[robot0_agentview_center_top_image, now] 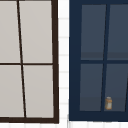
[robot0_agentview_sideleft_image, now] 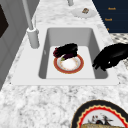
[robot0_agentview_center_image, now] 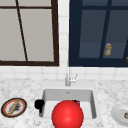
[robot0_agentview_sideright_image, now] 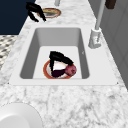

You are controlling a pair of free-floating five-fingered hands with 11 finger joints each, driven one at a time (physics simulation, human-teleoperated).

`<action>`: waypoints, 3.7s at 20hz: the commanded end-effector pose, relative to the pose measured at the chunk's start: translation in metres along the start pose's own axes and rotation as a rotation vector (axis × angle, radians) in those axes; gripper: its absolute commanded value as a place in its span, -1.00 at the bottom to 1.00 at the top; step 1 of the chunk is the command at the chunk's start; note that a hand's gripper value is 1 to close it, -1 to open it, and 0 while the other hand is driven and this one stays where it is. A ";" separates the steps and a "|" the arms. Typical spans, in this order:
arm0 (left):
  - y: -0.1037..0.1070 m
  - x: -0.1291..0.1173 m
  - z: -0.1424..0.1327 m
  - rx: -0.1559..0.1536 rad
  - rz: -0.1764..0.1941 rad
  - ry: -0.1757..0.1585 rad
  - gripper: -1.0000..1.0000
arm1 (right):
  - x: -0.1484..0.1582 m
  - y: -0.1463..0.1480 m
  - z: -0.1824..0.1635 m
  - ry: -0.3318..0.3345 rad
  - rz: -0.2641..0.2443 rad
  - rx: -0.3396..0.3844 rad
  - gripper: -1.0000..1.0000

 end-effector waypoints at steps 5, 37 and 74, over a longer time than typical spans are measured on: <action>0.000 0.000 0.000 0.000 0.000 0.000 0.00 | -0.012 -0.011 0.049 -0.013 -0.025 0.110 -1.00; 0.000 0.000 0.000 0.000 0.000 0.000 0.00 | -0.023 -0.031 0.063 -0.048 -0.076 0.697 -1.00; 0.000 0.000 0.000 0.000 0.000 0.000 0.00 | -0.024 -0.025 0.028 0.045 -0.149 0.705 -1.00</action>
